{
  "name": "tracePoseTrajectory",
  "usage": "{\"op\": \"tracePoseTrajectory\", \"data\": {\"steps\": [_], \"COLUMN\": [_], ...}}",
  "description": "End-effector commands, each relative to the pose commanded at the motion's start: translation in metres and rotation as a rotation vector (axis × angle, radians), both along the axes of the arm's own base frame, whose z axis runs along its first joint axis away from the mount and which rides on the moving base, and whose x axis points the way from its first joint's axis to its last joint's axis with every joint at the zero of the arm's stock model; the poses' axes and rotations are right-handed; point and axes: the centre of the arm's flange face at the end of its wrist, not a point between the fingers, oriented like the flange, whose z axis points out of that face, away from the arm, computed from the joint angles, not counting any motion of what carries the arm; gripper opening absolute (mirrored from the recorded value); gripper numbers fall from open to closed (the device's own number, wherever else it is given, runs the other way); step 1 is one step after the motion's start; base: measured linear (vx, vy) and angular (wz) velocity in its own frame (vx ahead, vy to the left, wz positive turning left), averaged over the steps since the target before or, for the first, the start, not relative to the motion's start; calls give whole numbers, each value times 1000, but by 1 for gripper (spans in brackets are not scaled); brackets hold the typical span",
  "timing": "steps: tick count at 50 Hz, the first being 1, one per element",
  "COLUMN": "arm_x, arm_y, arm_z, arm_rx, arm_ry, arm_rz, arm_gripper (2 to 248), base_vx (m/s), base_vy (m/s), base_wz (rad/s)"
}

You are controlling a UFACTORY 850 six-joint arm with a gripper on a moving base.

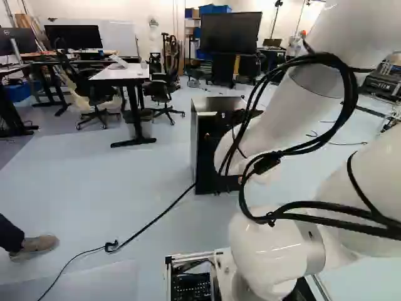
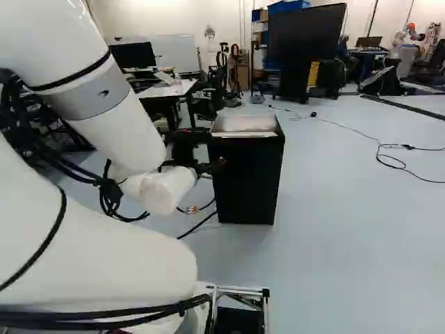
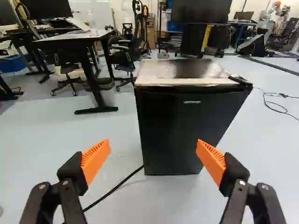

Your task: Open the fridge door

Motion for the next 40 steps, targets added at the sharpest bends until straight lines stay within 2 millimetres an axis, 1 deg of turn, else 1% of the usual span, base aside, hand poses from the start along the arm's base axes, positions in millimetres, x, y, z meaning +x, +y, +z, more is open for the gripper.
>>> {"op": "tracePoseTrajectory", "data": {"steps": [19,40], "arm_x": [2,17], "arm_y": [0,0], "arm_z": [0,2], "arm_rx": [0,0], "arm_ry": [1,7], "arm_rz": [0,1], "arm_gripper": [247,247], "base_vx": [0,0], "base_vy": [0,0], "base_wz": [0,0]}}
